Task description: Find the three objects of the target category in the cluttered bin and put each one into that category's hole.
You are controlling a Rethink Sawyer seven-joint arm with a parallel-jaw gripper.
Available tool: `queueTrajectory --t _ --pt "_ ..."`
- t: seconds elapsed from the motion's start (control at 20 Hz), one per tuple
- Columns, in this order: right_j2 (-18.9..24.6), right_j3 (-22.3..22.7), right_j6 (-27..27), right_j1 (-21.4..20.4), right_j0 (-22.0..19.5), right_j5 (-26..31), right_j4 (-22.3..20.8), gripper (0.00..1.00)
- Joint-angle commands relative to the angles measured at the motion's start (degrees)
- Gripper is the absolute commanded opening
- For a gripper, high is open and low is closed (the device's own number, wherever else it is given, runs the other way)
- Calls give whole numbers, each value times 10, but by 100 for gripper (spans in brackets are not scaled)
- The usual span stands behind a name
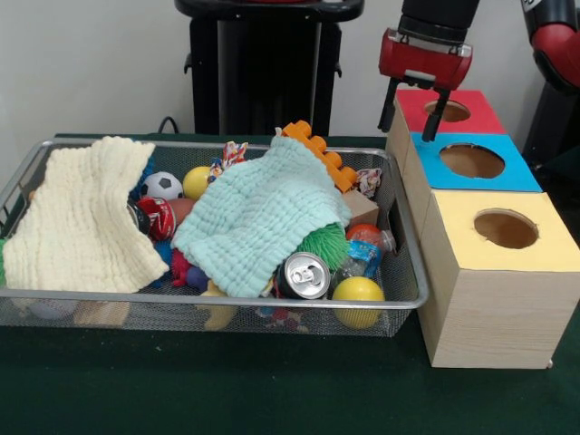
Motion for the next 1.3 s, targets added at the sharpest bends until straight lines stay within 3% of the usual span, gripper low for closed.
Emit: queueTrajectory --t 0.05,0.3,0.6,0.95,1.3 --pt "29 -3 45 -31 -57 61 -34 100" --pt "38 6 29 -63 -85 77 -55 100" --pt "17 -25 32 -65 -87 111 -79 100" --pt "0 -50 61 -29 -71 69 -90 100" --pt "0 -31 90 -19 -62 11 -92 100"
